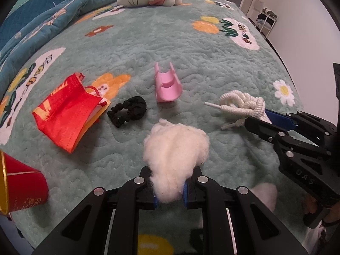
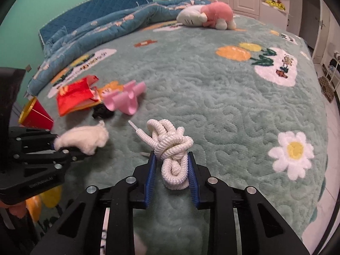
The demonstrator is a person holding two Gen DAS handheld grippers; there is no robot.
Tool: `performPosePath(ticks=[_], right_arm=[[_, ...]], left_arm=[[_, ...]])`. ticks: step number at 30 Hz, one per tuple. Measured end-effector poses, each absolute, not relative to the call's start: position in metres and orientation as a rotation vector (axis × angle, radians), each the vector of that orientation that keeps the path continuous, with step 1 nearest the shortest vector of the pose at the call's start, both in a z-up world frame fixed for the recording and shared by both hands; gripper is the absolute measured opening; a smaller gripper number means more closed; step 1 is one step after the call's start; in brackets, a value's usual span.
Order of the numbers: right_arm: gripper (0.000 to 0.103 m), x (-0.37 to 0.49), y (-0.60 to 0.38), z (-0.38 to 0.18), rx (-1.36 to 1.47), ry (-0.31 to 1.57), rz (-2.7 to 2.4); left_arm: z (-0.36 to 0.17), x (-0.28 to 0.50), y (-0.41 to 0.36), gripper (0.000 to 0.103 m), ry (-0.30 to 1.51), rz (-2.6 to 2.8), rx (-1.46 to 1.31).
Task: Collect trash
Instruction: 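Carry cotton and rope to the orange bin and open both grippers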
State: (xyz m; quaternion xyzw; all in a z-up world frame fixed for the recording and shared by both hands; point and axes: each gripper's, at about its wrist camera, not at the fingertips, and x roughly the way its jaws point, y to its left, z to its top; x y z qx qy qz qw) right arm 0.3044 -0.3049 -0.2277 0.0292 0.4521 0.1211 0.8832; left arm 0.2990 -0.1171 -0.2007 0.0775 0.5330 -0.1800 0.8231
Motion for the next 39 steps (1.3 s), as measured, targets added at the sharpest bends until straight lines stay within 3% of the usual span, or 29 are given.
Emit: performPosePath(ticks=[20, 39], right_arm=[[0.028, 0.139, -0.332, -0.118, 0.180, 0.754, 0.211], [0.029, -0.027, -0.485, -0.111, 0.378, 0.642, -0.171]], left_arm=[[-0.125, 0.182, -0.146, 0.017, 1.004, -0.486, 0.243], [-0.109, 0.091, -0.322, 0.018, 0.910, -0.877, 0.479]])
